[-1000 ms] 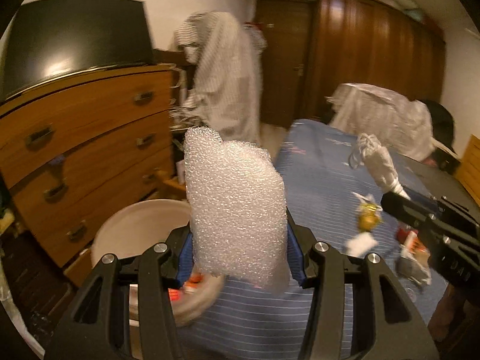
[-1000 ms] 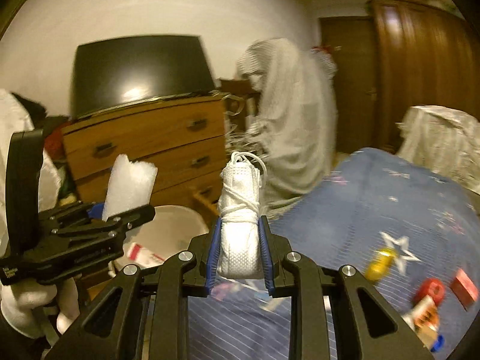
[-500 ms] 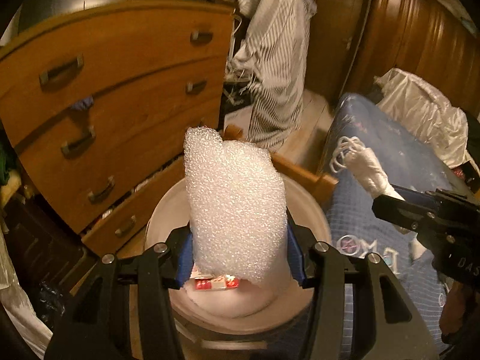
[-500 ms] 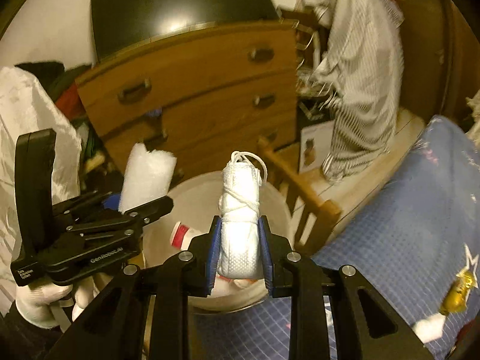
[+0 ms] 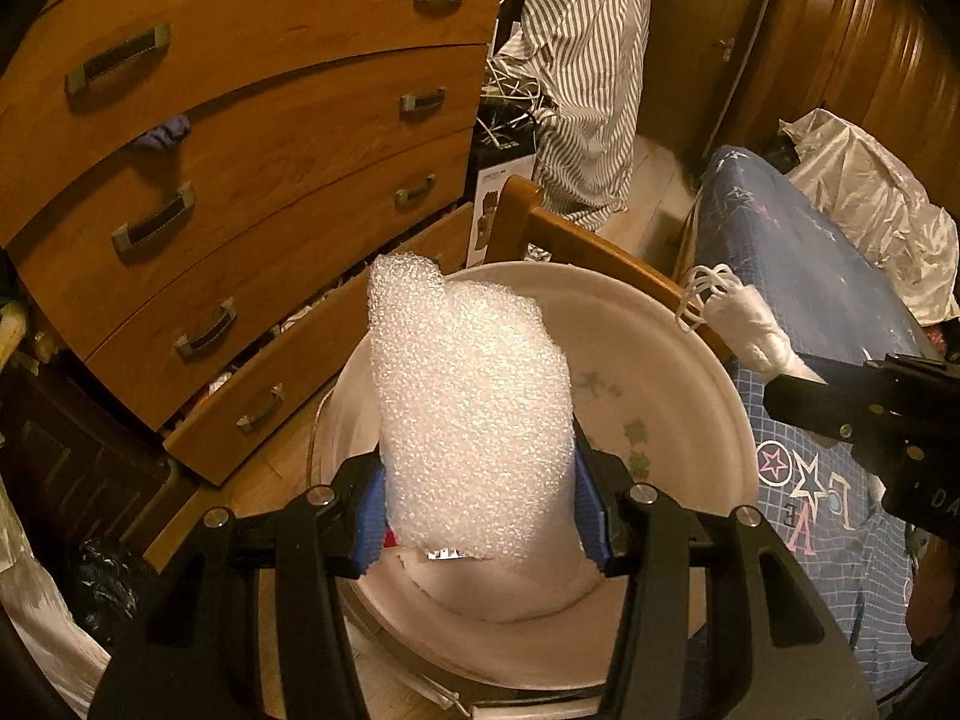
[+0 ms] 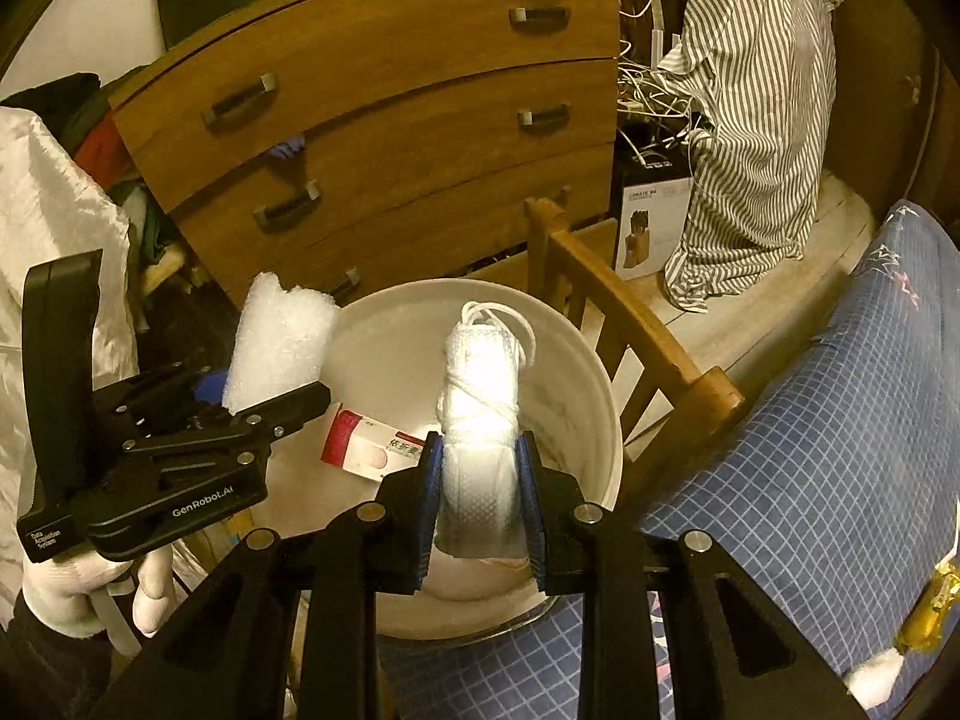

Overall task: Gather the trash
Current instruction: 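Open both tools to drop the bubble wrap and sock into the bucket, then move both open tools back over the bed toward the remaining trash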

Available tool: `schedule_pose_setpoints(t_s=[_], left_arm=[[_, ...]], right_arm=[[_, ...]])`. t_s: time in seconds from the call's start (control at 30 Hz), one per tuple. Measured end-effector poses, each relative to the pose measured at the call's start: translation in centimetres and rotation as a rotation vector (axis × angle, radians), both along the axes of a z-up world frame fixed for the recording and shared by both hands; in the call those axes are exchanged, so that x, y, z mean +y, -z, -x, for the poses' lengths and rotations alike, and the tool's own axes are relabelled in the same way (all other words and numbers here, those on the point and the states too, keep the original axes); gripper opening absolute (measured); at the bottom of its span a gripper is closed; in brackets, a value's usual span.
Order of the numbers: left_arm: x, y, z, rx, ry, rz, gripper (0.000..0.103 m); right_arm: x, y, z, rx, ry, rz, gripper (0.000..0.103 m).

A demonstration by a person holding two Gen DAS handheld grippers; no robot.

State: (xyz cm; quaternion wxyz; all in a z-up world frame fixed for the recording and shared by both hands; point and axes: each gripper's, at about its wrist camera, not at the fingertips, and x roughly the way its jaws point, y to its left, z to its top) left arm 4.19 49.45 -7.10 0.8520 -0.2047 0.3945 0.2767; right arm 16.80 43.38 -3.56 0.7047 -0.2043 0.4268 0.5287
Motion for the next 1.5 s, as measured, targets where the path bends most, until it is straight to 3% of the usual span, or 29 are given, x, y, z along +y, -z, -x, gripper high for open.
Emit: schedule_pose_setpoints(t_s=[0.17,0.27,0.3,0.57,0.67,0.77,0.9,1.07,1.23,1.5], left_arm=[[0.2,-0.1,-0.2,-0.002,-0.002,-0.012,0.050],[0.4,-0.1,0.1,0.002,-0.015,-0.020,0.058],[0.5,-0.1,0.2,0.001,-0.018,-0.024,0.060],[-0.1,-0.8,0.2,-0.004,-0.018,-0.036,0.063],[-1.6,-1.1,-0.4,-0.012,0.018,-0.050,0.063],[-4.3,-1.4,-1.5,-0.031,0.100,-0.058,0.063],[-9.8,-1.4,-4.5,-0.044,0.244,-0.068,0.063],[-19.9,-0.5,-9.8,-0.059,0.484,-0.091,0.071],[-28.2,1.8,-15.2,-0.031,0.682,-0.116,0.072],[-34.0,4.5,-23.2,0.014,0.816,-0.138,0.072]], right_arm=[[-0.5,-0.1,-0.1,-0.001,-0.004,-0.016,0.029],[-0.9,-0.6,-0.3,-0.003,0.002,-0.042,0.057],[-1.0,-0.8,-0.3,-0.004,0.004,-0.050,0.059],[-4.0,-2.3,-0.5,-0.005,0.023,-0.107,0.059],[-7.4,-3.2,-0.3,-0.003,0.043,-0.165,0.059],[-13.5,-3.4,0.0,-0.015,0.081,-0.237,0.059],[-23.7,-1.5,0.1,-0.033,0.185,-0.280,0.059],[-36.5,1.8,-0.3,-0.037,0.342,-0.268,0.059],[-48.5,4.2,-0.7,-0.038,0.510,-0.253,0.060],[-59.8,6.0,-0.7,-0.060,0.650,-0.255,0.060]])
